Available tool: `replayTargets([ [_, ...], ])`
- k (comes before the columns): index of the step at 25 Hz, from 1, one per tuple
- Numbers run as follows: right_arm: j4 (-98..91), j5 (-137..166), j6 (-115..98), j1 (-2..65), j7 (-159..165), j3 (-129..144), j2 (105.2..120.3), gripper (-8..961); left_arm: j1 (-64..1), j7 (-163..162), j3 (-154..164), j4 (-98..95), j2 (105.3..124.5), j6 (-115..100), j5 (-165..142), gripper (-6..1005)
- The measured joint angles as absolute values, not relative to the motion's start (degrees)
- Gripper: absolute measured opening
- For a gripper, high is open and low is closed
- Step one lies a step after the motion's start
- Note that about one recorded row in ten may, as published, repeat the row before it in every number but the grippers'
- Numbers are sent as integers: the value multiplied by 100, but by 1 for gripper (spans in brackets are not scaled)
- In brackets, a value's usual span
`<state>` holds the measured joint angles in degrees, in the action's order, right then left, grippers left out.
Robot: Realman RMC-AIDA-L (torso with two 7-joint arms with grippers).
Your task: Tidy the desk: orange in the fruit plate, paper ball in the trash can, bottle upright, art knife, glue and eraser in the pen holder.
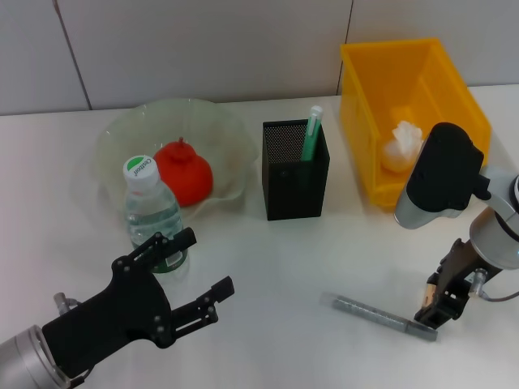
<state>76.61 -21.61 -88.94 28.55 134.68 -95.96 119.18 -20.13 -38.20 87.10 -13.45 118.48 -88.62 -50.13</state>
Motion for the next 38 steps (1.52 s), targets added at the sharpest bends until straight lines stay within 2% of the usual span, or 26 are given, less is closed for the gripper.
replayTargets([
  [9,7564,-2121,-8901,2936,13478,-9729,11918,603,-2021,-3827,8710,-1345,11848,-8860,-5010,859],
  [14,7388,-2069,-8894,3014,13481,-9777,11917,409,-2037,-3826,8710,-1345,11847,-8836,-5009,859],
  [30,8877,-3686,-8990,3222,13665,-11522,11909,387,-2066,-3840,8710,-1402,11856,-8876,-5010,859],
  [38,8647,-3941,-8290,3819,13912,-11524,11849,387,-2121,-3900,8710,-1406,11865,-8891,-5010,859],
])
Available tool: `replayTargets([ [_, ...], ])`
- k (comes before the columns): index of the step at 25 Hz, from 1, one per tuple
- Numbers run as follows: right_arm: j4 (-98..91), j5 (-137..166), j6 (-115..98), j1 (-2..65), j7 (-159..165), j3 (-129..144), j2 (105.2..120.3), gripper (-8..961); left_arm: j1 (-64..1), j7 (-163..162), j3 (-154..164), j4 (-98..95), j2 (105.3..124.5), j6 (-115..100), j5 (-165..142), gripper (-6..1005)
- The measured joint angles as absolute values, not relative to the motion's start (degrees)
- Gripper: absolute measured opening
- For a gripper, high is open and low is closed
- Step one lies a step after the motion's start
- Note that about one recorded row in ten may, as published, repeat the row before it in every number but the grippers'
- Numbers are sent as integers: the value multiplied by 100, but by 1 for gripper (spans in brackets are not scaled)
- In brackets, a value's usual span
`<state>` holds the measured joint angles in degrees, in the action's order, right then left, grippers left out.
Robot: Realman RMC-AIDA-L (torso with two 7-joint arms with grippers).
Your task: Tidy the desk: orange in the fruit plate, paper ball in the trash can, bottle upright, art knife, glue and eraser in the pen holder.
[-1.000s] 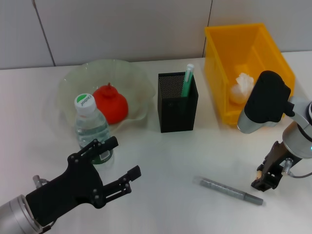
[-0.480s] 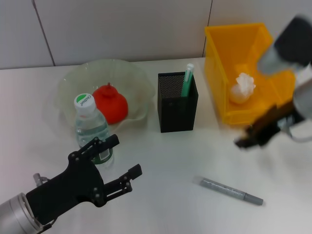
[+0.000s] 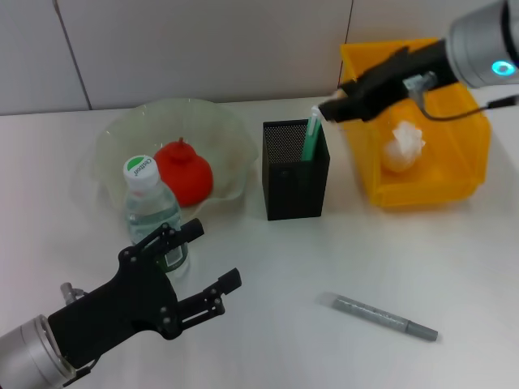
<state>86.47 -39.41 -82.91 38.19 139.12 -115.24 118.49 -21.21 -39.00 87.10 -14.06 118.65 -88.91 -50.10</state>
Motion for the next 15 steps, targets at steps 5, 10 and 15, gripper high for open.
replayTargets([
  [5,8014,-3939,-7841,4069,13889,-11395,11820,386,-2121,-3902,8710,-1406,11865,-8924,-5010,859],
  [10,7554,-3795,-7415,4164,13880,-11032,11793,386,-2114,-3903,8711,-1406,11858,-8933,-5010,859],
  [15,7046,-3694,-7044,4314,13880,-10778,11793,387,-2118,-3903,8718,-1406,11856,-8933,-5016,859],
])
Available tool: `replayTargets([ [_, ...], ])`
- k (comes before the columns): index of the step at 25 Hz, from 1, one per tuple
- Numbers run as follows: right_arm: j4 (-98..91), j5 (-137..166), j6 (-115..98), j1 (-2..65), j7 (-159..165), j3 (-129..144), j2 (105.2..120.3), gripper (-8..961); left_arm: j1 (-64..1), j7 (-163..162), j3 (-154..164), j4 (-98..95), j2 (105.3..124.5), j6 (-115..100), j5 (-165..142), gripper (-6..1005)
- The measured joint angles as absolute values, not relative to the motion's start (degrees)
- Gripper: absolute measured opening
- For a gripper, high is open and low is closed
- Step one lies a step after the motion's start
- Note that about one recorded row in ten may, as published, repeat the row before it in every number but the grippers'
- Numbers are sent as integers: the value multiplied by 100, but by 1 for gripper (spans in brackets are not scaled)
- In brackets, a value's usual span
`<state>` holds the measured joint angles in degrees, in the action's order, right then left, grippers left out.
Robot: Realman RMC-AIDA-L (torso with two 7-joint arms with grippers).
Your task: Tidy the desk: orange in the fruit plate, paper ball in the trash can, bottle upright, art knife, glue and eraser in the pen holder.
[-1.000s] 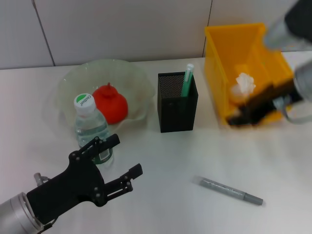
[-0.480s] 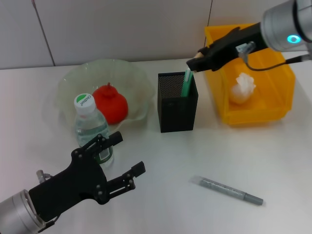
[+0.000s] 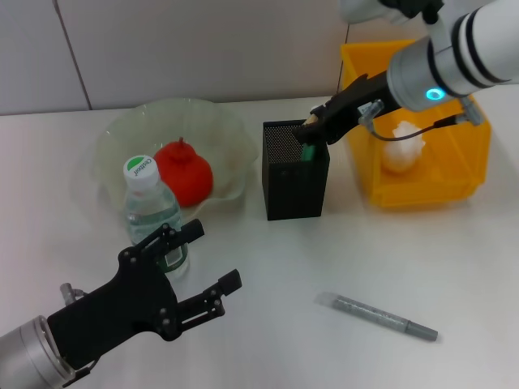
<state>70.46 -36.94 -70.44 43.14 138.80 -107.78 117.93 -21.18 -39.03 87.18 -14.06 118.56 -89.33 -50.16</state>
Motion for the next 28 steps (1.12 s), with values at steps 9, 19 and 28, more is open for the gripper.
replayTargets([
  [9,6628,-3674,-6392,4397,13829,-10697,11810,489,-2088,-3898,8769,-1406,11856,-8922,-5019,859],
  [19,6521,-3703,-6331,4415,13841,-10739,11813,710,-2085,-3901,8772,-1406,11847,-8930,-5018,859],
  [28,7123,-3711,-7032,4320,14029,-10986,11806,779,-2082,-3903,8771,-1413,11848,-8935,-5018,859],
])
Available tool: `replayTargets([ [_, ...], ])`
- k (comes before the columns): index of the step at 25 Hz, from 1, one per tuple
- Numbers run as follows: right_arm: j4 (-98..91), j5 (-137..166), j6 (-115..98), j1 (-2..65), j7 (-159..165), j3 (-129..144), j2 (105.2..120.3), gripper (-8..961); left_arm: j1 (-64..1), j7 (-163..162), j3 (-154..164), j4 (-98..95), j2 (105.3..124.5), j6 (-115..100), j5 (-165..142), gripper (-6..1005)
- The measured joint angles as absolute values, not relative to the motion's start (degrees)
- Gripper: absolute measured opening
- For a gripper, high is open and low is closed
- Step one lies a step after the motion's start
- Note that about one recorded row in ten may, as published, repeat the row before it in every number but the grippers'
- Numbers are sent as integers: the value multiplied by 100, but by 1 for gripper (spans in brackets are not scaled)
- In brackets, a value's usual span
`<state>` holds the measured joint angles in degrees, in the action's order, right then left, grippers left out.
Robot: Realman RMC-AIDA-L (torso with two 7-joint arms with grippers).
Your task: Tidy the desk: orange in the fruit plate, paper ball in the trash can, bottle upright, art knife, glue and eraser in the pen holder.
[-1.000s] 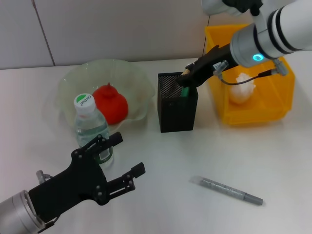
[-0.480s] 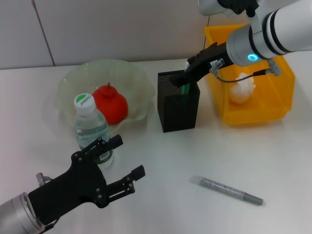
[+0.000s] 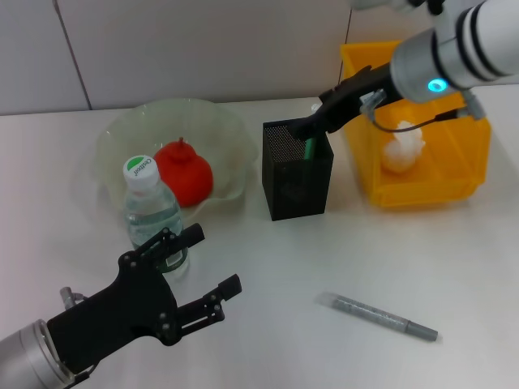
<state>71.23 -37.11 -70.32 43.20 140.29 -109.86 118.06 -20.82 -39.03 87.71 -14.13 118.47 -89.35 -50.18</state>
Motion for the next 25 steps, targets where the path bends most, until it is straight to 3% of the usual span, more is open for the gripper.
replayTargets([
  [15,9107,-3346,-10095,4099,14964,-11342,11763,777,-2063,-3902,8773,-1415,11836,-8977,-5019,859],
  [25,8840,-3239,-10442,3409,14635,-10359,11900,778,-1976,-3887,8806,-1415,11820,-9049,-5034,859],
])
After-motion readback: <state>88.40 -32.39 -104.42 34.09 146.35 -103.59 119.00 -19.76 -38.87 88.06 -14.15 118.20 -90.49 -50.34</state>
